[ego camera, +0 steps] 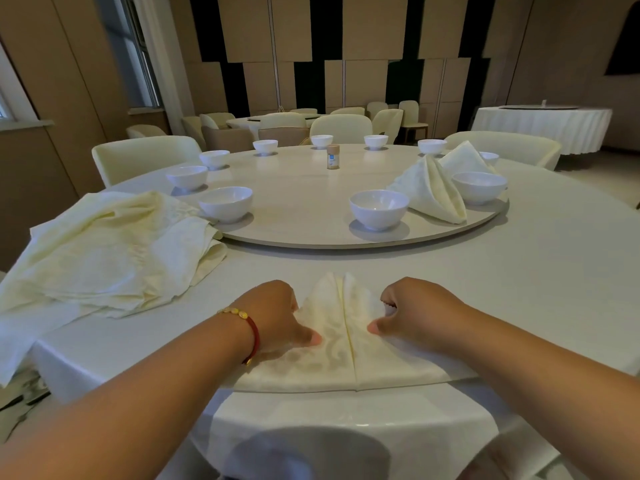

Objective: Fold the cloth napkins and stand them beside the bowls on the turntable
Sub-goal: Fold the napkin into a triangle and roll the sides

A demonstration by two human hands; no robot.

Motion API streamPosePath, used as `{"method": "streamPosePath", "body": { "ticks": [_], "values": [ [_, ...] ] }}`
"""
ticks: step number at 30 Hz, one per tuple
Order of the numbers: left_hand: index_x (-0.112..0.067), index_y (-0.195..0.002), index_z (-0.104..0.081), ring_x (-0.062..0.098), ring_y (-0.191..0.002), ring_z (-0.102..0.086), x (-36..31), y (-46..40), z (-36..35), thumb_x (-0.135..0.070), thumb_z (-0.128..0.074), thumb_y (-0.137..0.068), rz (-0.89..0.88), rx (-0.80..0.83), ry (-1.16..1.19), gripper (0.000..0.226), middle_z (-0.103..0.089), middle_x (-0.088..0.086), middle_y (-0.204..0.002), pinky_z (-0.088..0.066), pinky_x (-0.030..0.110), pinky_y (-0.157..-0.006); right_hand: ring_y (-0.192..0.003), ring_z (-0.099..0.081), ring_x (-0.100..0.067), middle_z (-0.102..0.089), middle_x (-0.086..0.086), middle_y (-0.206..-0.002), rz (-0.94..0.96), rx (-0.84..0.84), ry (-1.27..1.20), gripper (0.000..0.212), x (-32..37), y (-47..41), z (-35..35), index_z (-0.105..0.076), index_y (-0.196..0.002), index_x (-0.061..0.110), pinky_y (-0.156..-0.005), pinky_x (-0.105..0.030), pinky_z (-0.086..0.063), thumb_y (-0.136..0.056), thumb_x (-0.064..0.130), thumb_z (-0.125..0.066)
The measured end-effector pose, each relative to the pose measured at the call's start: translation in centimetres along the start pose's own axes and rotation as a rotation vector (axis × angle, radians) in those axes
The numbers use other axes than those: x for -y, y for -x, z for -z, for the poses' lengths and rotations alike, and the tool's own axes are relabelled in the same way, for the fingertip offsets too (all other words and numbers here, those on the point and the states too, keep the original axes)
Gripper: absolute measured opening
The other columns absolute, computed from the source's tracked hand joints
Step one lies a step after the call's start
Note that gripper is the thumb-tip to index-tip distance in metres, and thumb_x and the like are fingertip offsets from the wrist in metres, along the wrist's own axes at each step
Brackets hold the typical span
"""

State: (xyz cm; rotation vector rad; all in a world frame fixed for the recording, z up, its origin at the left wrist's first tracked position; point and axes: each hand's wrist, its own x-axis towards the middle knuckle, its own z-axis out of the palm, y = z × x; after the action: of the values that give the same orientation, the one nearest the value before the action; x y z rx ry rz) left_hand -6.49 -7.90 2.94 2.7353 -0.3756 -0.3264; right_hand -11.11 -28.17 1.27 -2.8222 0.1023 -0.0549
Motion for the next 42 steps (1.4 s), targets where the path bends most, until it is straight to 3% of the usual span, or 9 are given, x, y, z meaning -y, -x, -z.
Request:
{"method": "streamPosePath", "body": {
  "ticks": [3, 6, 9, 15, 22, 27, 32, 38, 42],
  "values": [
    [-0.027, -0.134, -0.038, 0.017, -0.113, -0.052, 0.0, 0.7, -0.7, -0.048, -0.076, -0.074, -0.111, -0.128, -0.087, 0.074, -0.052, -0.002, -0.124, -0.047, 0.031, -0.092, -0.086, -0.051, -0.012, -0.052, 0.008, -0.092, 0.026, -0.039, 0.039, 0.040, 0.0, 0.4, 0.3, -0.047, -0.097, 0.025, -0.070, -0.027, -0.043, -0.078, 0.050, -0.071],
    [-0.038, -0.150, -0.010, 0.017, -0.143, -0.011, 0.5, 0.9, -1.1, -0.051, -0.061, -0.085, -0.311, -0.209, -0.340, 0.083, -0.013, -0.011, -0.156, -0.018, 0.041, -0.116, -0.113, -0.041, -0.014, -0.045, 0.007, -0.117, 0.114, -0.073, 0.012, 0.066, -0.3, 0.3, 0.8, -0.041, -0.127, 0.035, -0.091, -0.031, -0.042, -0.073, 0.050, -0.075],
    [-0.041, -0.150, -0.007, 0.012, -0.146, 0.015, 0.9, 0.5, -1.7, -0.039, -0.038, -0.100, -0.427, -0.063, -0.449, 0.059, 0.003, -0.021, -0.158, 0.006, 0.049, -0.118, -0.120, -0.033, -0.014, -0.039, 0.008, -0.125, 0.221, 0.020, 0.042, 0.060, -0.6, -0.3, 0.8, -0.039, -0.135, 0.048, -0.099, -0.030, -0.035, -0.082, 0.046, -0.068],
    [-0.041, -0.150, -0.008, 0.007, -0.144, 0.019, 1.6, 0.1, -2.2, -0.039, -0.018, -0.104, -0.450, 0.092, -0.412, 0.048, -0.003, -0.025, -0.157, 0.014, 0.049, -0.116, -0.137, -0.020, -0.015, -0.023, 0.010, -0.151, 0.277, 0.196, 0.193, 0.053, -1.7, -1.9, 0.4, -0.031, -0.139, 0.058, -0.111, -0.034, -0.024, -0.091, 0.050, -0.052],
    [-0.049, -0.147, -0.010, 0.005, -0.144, 0.016, 0.7, 0.5, -1.6, -0.062, 0.000, -0.088, -0.434, 0.155, -0.348, 0.062, -0.008, -0.025, -0.157, 0.020, 0.050, -0.114, -0.137, -0.020, -0.016, -0.022, 0.012, -0.150, 0.302, 0.326, 0.289, 0.053, -2.1, -3.0, 0.6, -0.019, -0.142, 0.059, -0.111, -0.037, -0.025, -0.095, 0.056, -0.042],
    [-0.048, -0.148, -0.010, 0.010, -0.146, 0.014, 0.4, 0.8, -1.8, -0.065, 0.004, -0.082, -0.470, 0.115, -0.477, 0.070, -0.006, -0.020, -0.158, 0.020, 0.051, -0.113, -0.132, -0.027, -0.012, -0.033, 0.012, -0.142, 0.341, 0.268, 0.204, 0.052, -1.9, -3.3, 0.7, -0.036, -0.140, 0.052, -0.107, -0.031, -0.029, -0.091, 0.053, -0.053],
    [-0.046, -0.149, -0.008, 0.012, -0.147, 0.010, 0.3, 0.9, -2.3, -0.068, 0.003, -0.081, -0.473, 0.094, -0.482, 0.072, -0.006, -0.018, -0.159, 0.014, 0.054, -0.115, -0.098, -0.056, -0.008, -0.055, 0.012, -0.117, 0.389, 0.107, 0.062, 0.043, -0.3, -5.2, 0.7, -0.049, -0.123, 0.039, -0.088, -0.030, -0.049, -0.084, 0.055, -0.059],
    [-0.045, -0.149, -0.012, 0.010, -0.147, 0.008, 0.4, 1.1, -2.4, -0.069, 0.001, -0.079, -0.453, 0.092, -0.449, 0.075, -0.008, -0.019, -0.159, 0.014, 0.052, -0.115, -0.086, -0.051, -0.010, -0.051, 0.009, -0.095, 0.589, 0.074, 0.141, 0.019, 1.6, -8.1, -0.9, -0.054, -0.100, 0.030, -0.074, -0.028, -0.044, -0.096, 0.047, -0.046],
    [-0.048, -0.147, -0.015, 0.009, -0.146, 0.009, 0.4, 1.0, -2.3, -0.069, 0.000, -0.079, -0.452, 0.086, -0.418, 0.073, -0.012, -0.021, -0.158, 0.016, 0.052, -0.114, -0.076, -0.049, -0.013, -0.046, 0.004, -0.085, 0.615, 0.133, 0.204, 0.028, 2.2, -9.1, -1.3, -0.049, -0.083, 0.027, -0.069, -0.031, -0.042, -0.101, 0.045, -0.037]
  ]
}}
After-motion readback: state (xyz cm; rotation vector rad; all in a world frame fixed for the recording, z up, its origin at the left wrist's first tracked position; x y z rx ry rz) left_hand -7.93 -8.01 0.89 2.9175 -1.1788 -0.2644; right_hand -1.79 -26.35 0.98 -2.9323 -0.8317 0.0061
